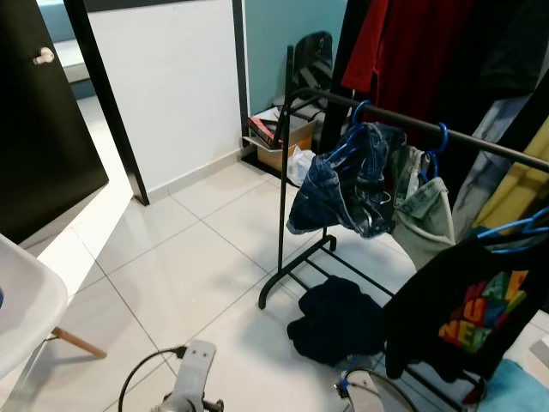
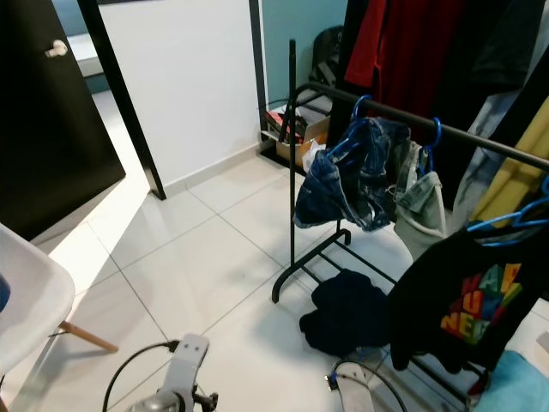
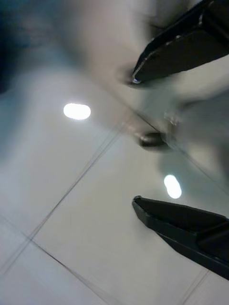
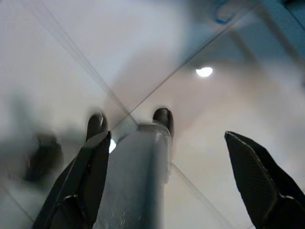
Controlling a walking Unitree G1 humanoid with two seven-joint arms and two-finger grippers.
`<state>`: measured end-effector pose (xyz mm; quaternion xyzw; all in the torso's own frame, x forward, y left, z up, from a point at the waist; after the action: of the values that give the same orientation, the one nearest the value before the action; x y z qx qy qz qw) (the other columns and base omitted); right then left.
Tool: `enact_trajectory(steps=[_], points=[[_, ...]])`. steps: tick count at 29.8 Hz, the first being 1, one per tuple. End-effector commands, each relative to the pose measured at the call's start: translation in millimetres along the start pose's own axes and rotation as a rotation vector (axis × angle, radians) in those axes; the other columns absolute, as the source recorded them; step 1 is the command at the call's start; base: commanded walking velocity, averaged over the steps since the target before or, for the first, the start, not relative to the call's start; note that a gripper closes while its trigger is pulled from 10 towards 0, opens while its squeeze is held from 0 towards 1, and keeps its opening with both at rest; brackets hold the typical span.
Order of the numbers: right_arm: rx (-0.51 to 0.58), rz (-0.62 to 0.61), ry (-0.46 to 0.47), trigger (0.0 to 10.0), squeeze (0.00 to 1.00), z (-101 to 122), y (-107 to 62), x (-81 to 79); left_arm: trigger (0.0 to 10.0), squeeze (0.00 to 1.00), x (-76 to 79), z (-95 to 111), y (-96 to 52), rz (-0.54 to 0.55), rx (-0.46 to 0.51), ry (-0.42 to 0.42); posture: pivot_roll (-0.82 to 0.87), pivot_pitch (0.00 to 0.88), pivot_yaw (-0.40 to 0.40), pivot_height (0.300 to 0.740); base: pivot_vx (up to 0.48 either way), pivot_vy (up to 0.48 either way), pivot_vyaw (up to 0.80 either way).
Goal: Hang hanger
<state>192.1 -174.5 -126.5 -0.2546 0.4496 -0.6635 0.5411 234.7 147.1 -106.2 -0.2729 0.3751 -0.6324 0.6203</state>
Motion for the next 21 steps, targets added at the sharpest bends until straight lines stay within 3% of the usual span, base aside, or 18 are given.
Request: enact_trajectory(steps=[1, 8, 12, 17, 19, 20, 21], points=[[0.042, -0.041, 0.134, 10.0, 0.0, 1, -0.4, 2.5, 10.0, 0.0, -7.0, -7, -1.0, 0.085, -0.025, -0.114, -0.06, 0.0, -0.021, 0.74, 0.0, 0.0, 0.0], [0.126, -0.01, 0.136, 10.0, 0.0, 10, -1.6, 0.3, 10.0, 0.0, -7.9, -1, -1.6, 0.094, 0.036, -0.117, -0.06, 0.0, -0.016, 0.74, 0.0, 0.0, 0.0], [0.284, 0.044, 0.043, 10.0, 0.0, 30, -6.7, -4.6, 10.0, 0.0, -9.5, 19, -5.2, 0.092, 0.212, -0.077, -0.06, 0.0, -0.017, 0.74, 0.0, 0.0, 0.0], [0.299, 0.072, 0.011, 10.0, 0.0, 32, -7.6, -7.2, 10.0, 0.0, -9.2, 24, -6.8, 0.1, 0.253, -0.038, -0.05, 0.0, -0.012, 0.74, 0.0, 0.0, 0.0], [0.304, 0.075, -0.012, 10.0, 0.0, 34, -7.8, -7.8, 10.0, 0.0, -75.3, 86, -11.7, 0.178, 0.408, -0.057, -0.06, 0.0, -0.01, 0.74, 0.0, 0.0, 0.0], [0.307, 0.075, -0.005, 10.0, 0.0, 34, -7.8, -7.8, 10.0, 0.0, -94.9, 106, -17.9, 0.199, 0.468, -0.058, -0.06, 0.0, -0.009, 0.74, 0.0, 0.0, 0.0], [0.31, 0.075, -0.009, 10.0, 0.0, 35, -7.9, -7.9, 10.0, 0.0, -103.3, 117, -22.3, 0.208, 0.506, -0.05, -0.06, 0.0, -0.009, 0.74, 0.0, 0.0, 0.0]])
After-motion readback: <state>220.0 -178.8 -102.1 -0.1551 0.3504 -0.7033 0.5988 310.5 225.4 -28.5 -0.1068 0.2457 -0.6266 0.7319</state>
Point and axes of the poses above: a point about 5 cm out from each wrist's last joint towards the gripper, its own y axis pointing out of the wrist towards the gripper, its own z axis along the axis of the wrist's last joint, x = y × z, the point moved 4 cm from there along y, pointing out of the wrist towards the gripper, and after that the axes turned 13 degrees about y, right-handed, at the moved point
